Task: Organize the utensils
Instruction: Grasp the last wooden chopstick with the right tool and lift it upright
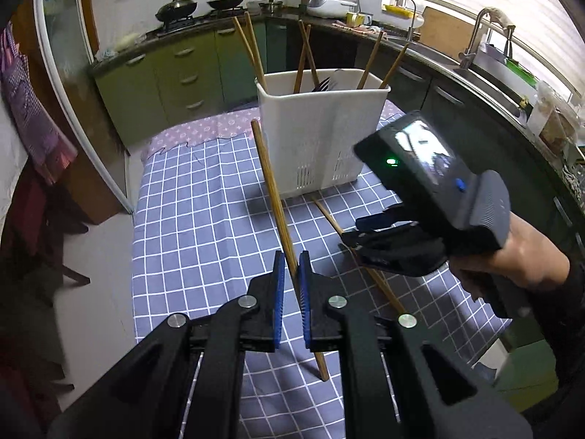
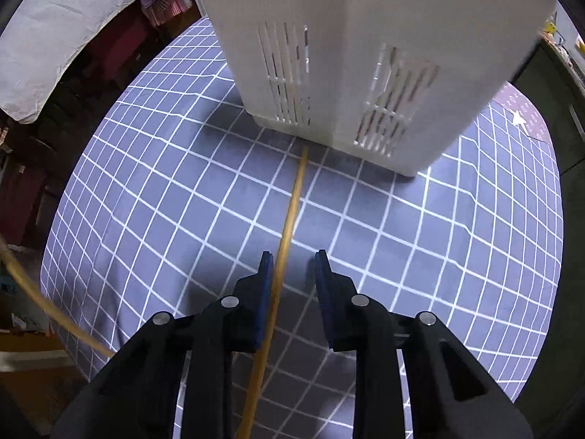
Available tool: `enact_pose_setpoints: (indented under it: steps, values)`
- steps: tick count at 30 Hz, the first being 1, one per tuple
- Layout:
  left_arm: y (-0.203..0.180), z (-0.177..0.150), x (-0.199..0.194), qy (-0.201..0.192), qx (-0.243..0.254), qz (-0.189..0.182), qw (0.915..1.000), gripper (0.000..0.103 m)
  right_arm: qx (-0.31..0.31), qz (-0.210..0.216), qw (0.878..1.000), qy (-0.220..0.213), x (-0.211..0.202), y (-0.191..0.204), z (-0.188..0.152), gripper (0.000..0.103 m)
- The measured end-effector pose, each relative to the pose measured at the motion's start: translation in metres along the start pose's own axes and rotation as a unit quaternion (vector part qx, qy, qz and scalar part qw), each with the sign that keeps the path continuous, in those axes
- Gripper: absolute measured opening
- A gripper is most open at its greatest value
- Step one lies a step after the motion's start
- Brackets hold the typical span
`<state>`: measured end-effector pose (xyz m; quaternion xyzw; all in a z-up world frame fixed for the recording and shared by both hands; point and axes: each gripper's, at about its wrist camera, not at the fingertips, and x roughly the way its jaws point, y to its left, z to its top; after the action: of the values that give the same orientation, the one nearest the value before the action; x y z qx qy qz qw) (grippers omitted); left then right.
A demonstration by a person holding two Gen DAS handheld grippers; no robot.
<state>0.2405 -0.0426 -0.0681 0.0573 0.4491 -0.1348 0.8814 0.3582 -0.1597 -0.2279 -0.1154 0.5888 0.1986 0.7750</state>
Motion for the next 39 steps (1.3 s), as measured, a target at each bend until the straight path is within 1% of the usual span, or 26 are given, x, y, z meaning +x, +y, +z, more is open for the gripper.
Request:
enact_pose_setpoints:
  steps: [3,4,7,9,10,13,16,20,22,24,26,27,28,32,35,39]
  values:
    - [0.000,-0.001,-0.001,0.000,0.001,-0.005,1.0000,0.008,-0.004,-0.001,1.000,0.009,0.006,0.006,0.007,0.022]
    - [0.000,-0.001,-0.001,0.001,0.003,-0.006,1.0000,0.008,-0.005,-0.002,1.000,0.011,0.007,0.009,0.009,0.020]
    - [-0.001,-0.003,0.001,0.003,0.006,-0.010,0.9999,0.008,-0.008,-0.010,1.000,0.016,0.011,0.014,0.014,0.018]
    - [-0.001,-0.004,0.001,0.004,0.006,-0.012,0.9999,0.008,-0.009,-0.014,1.000,0.018,0.011,0.014,0.018,0.010]
    - [0.000,-0.004,0.001,0.004,0.007,-0.011,0.9999,0.008,-0.009,-0.014,1.000,0.019,0.013,0.019,0.019,0.009]
    - [0.002,-0.004,0.003,0.008,0.006,-0.009,0.9999,0.008,-0.013,-0.017,1.000,0.018,0.013,0.022,0.019,0.008]
    - [0.008,0.002,0.012,0.029,-0.006,-0.004,0.9996,0.008,-0.014,-0.007,1.000,0.011,0.008,0.025,0.008,0.007]
    - [0.016,0.010,0.035,0.063,-0.026,0.006,0.9977,0.008,-0.013,0.009,1.000,-0.023,-0.019,0.018,-0.005,0.007]
    - [0.018,0.013,0.050,0.082,-0.032,0.009,0.9961,0.010,-0.007,0.023,0.998,-0.054,-0.045,0.016,-0.018,0.007]
    - [0.019,0.015,0.067,0.105,-0.034,0.011,0.9938,0.020,-0.002,0.029,0.996,-0.079,-0.065,0.011,-0.028,0.007]
    - [0.019,0.017,0.090,0.134,-0.044,0.014,0.9899,0.023,0.005,0.037,0.993,-0.109,-0.092,0.004,-0.042,0.007]
    - [0.020,0.018,0.097,0.138,-0.048,0.020,0.9891,0.023,0.005,0.039,0.992,-0.117,-0.101,0.001,-0.047,0.007]
    - [0.020,0.018,0.108,0.152,-0.054,0.021,0.9867,0.023,0.007,0.040,0.991,-0.128,-0.112,-0.003,-0.053,0.007]
    - [0.022,0.023,0.131,0.177,-0.069,0.041,0.9809,0.023,0.011,0.037,0.988,-0.150,-0.139,-0.012,-0.075,0.007]
    - [0.026,0.026,0.143,0.193,-0.086,0.051,0.9761,0.023,0.014,0.038,0.987,-0.155,-0.149,-0.017,-0.085,0.007]
    - [0.030,0.025,0.157,0.209,-0.097,0.057,0.9715,0.023,0.017,0.044,0.986,-0.162,-0.155,-0.022,-0.090,0.007]
